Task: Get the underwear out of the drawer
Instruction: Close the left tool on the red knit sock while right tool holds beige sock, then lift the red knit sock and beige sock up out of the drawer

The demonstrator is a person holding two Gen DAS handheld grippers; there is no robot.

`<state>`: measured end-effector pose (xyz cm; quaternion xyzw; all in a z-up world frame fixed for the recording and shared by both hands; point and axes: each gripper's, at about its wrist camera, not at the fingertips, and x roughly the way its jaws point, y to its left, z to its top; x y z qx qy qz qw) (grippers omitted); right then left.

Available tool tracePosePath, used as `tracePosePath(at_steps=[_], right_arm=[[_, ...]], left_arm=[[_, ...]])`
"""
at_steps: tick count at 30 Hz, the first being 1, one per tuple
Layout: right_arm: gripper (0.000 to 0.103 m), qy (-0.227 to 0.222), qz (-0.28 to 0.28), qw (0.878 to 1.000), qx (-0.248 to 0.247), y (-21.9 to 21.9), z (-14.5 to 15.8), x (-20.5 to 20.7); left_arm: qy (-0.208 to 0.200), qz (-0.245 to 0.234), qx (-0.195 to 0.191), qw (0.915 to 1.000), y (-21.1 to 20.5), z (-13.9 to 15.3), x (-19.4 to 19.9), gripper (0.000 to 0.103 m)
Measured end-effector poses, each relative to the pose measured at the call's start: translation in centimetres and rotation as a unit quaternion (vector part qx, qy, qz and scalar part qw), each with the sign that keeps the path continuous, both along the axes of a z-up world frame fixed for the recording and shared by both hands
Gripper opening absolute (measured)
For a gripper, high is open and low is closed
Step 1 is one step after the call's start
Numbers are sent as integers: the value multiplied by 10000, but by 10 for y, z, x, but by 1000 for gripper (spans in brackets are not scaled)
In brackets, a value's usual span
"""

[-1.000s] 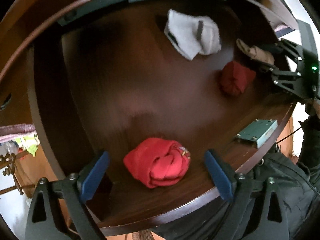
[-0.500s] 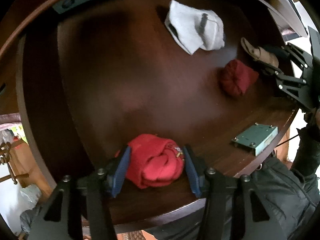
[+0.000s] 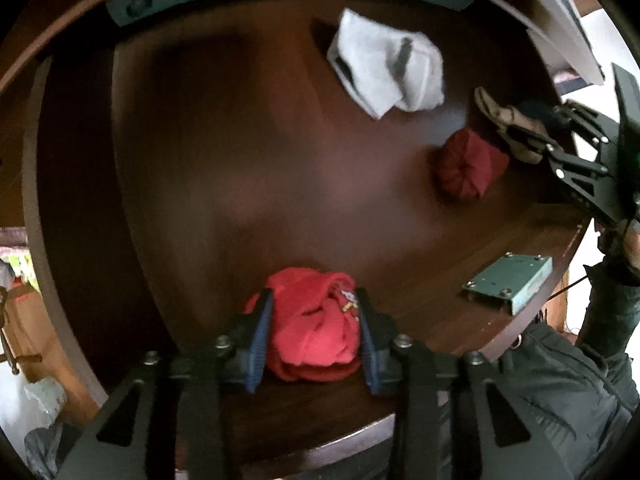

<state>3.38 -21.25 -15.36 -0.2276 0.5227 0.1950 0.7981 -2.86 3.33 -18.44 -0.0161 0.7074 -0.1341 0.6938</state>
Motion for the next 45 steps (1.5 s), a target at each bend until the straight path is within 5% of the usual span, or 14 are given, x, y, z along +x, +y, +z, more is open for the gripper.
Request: tracePosePath(at_steps=[8,19,27,32,34,37,45], right_arm=[[21,68,-49,9998,174,-5,0,0],[17,52,-2,10000,-6,0,-2,-1],[42,381,156,9980,-482,18,-10,1],[45,498,267,9944,-896,29,-16,2],[44,511,333,9925,-1058,32,-20,2],[29,439,288,9914,-1200,32,-22,5],[16,86,16,9978,-652,23,-4,-3]], left_arm=[[-909,32,-275,9955,-2,28,1,35],[-1848,418,-953,9773,5,51,7,35],[-1990,414,-1226,9714,2,50,5,35],[-2177,324,-1166,9685,-1,52,2,35],[-2267,333,-1197,9660,0,55,0,35],[-2405,390,-1250,9618,2,60,0,35],[-2748,481,-1148,9534,1,67,-3,35]])
